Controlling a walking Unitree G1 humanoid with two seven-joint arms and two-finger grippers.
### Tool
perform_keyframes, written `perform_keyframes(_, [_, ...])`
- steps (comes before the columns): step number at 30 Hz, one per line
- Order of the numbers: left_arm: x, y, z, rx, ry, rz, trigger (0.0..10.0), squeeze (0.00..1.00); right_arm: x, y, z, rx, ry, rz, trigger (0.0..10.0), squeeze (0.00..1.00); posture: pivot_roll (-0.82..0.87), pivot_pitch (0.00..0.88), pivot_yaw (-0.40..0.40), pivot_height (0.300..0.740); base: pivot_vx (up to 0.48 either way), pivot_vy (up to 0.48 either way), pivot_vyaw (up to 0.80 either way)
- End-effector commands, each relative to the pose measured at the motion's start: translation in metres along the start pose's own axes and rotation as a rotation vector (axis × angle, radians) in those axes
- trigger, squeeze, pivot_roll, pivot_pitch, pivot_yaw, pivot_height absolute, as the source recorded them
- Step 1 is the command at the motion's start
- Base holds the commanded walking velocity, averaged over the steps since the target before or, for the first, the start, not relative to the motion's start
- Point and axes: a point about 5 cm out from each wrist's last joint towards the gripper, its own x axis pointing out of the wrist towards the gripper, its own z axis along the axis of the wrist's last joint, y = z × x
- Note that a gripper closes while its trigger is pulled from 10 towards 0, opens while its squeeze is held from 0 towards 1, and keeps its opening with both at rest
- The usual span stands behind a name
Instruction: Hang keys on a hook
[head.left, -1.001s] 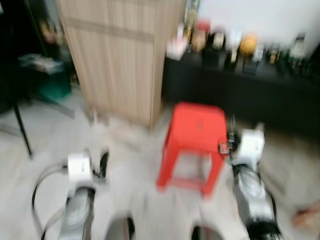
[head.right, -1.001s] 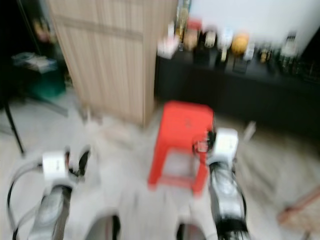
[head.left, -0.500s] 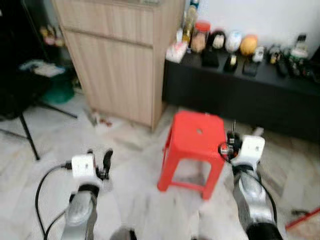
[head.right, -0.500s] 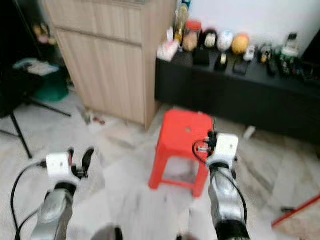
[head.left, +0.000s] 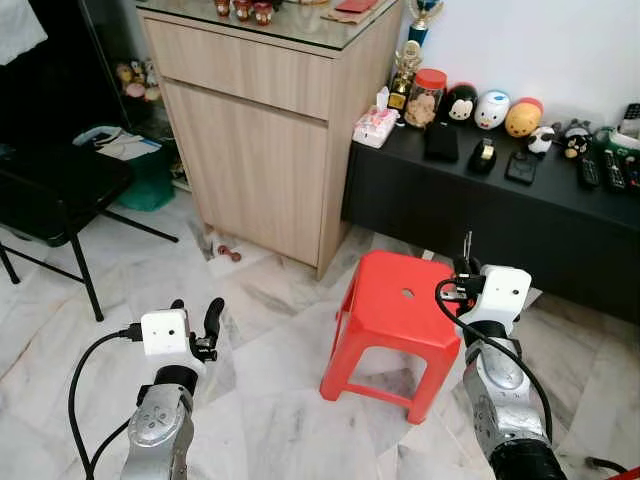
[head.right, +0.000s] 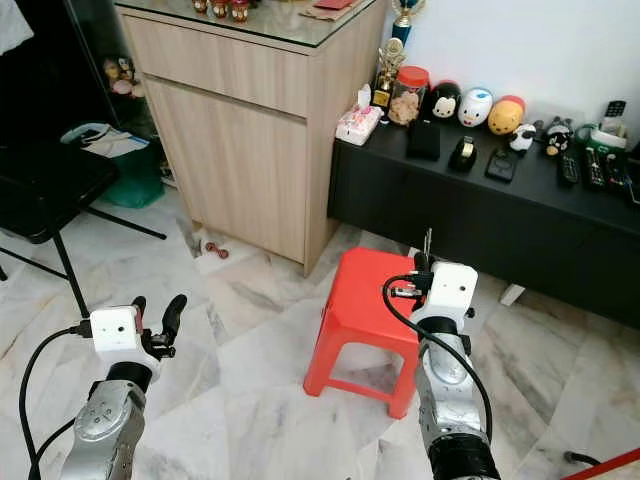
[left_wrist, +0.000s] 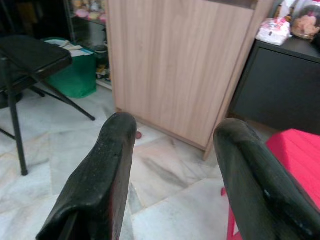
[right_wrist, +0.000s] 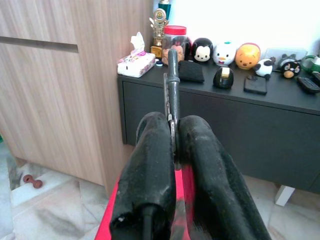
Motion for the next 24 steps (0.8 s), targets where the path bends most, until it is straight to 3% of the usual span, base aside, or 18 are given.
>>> perform_keyframes(1, [-0.0011,0.0004,-0.0036,-0.011,0.012,0.016,10.0,0.00,-0.0013,-0.0038,0.0008,-0.003,-0.003,-0.020,10.0,0.00,0.03,0.000,-0.090,0.740,0.000,0.000,0.00])
perform_keyframes(24, [-0.0009,-0.0015,-0.0046,-0.034,0.015,0.020,10.0,0.00,-0.0011,-0.0041,0.0010,-0.006,-0.002,-0.036,10.0,0.00,0.03,0.000,-0.091,0.740,0.000,0.000,0.00])
